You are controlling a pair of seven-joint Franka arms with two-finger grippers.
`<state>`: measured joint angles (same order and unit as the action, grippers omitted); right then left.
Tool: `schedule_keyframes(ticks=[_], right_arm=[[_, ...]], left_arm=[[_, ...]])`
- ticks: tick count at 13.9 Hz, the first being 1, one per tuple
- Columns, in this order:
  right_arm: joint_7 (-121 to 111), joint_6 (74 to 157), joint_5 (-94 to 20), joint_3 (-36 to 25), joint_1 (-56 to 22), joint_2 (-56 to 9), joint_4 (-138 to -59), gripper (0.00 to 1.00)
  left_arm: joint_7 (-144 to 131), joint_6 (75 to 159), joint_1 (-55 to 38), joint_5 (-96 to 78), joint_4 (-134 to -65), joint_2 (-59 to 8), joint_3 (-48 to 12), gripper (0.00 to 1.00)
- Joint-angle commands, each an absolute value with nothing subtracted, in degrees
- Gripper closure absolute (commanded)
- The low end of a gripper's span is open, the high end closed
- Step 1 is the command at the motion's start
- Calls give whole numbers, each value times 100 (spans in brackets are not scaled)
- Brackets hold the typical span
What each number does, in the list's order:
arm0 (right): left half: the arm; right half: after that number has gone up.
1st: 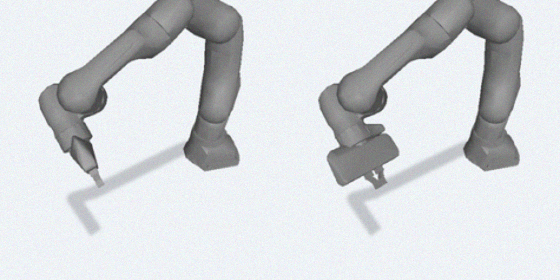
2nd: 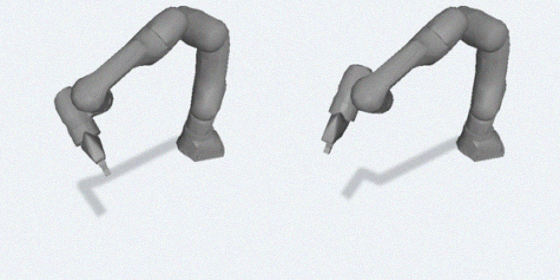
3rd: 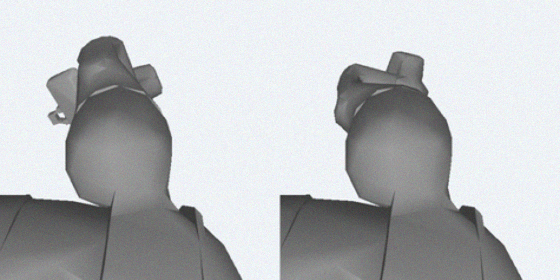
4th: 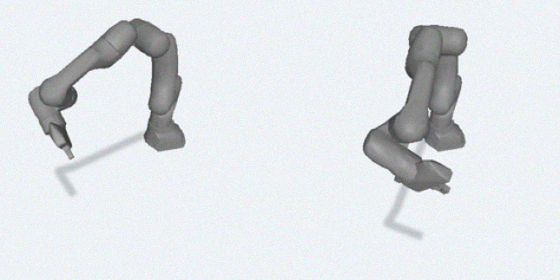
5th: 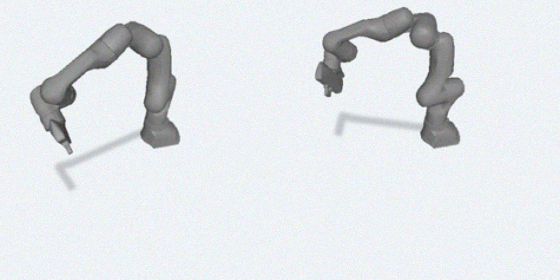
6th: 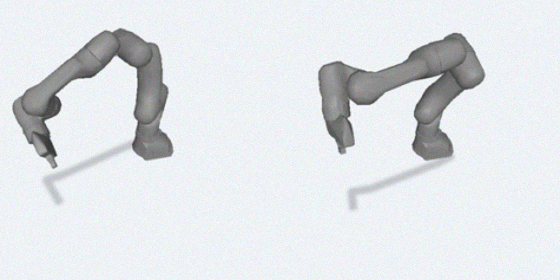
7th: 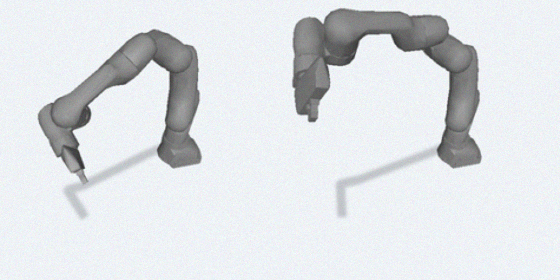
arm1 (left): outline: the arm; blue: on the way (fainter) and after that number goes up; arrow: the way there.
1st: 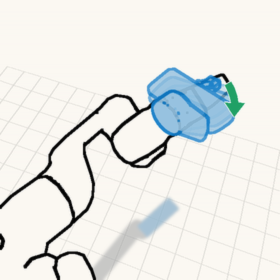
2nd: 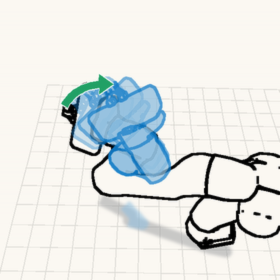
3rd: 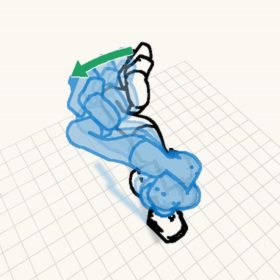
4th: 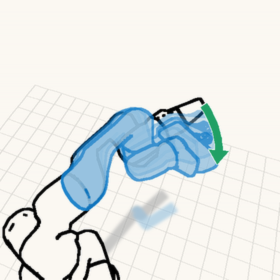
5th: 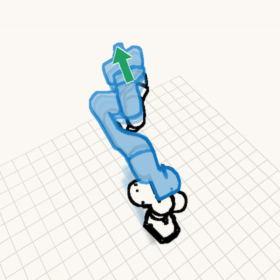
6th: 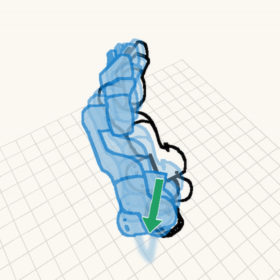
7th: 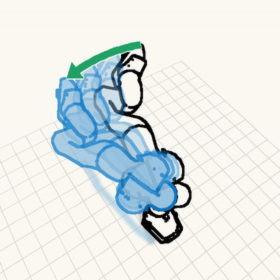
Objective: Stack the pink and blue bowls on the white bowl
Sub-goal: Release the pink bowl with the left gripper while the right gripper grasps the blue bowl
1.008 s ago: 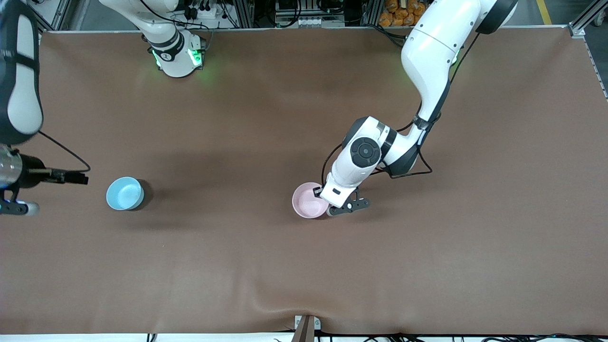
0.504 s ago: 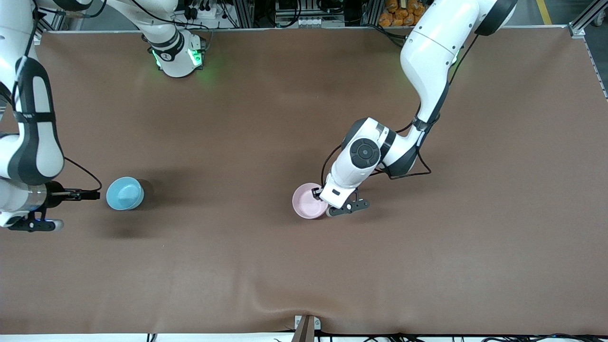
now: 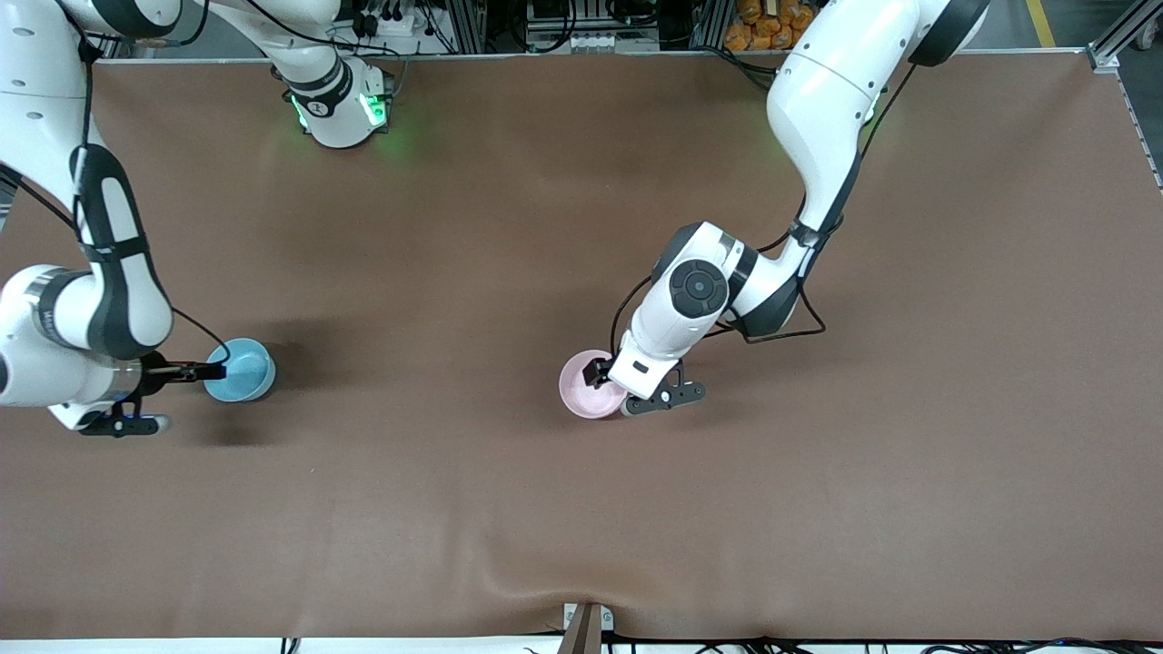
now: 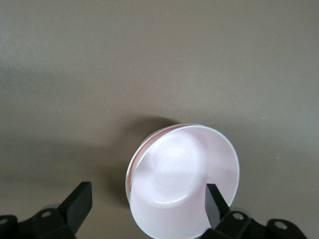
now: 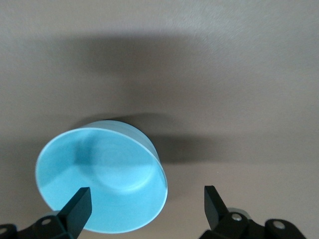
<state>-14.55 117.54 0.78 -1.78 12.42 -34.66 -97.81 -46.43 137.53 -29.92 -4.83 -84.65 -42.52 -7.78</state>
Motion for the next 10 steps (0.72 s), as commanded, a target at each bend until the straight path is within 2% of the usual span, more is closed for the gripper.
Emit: schedule_keyframes(ticks=[1,5,6,9,10], right_arm=[[-1679,11935,62,-97,1406,-3261,-10221,0],[-1679,12006,62,-97,1450,-3278,-10309,0],[-1679,12023,53,-97,1468,-3278,-10370,17],[-1687,12023,53,-79,1485,-3270,-10380,96],[-1696,12023,53,-88,1494,-3270,-10380,100]], left_arm=[[-4737,13089,-2936,15,-8525,-3754,-712,0],[-4554,12438,-2489,474,-8508,-3113,-668,0],[-4379,12332,-2374,475,-8517,-2990,-668,0],[-3878,12077,-1970,475,-8508,-2725,-677,0],[-3615,12015,-1821,475,-8508,-2655,-677,0]])
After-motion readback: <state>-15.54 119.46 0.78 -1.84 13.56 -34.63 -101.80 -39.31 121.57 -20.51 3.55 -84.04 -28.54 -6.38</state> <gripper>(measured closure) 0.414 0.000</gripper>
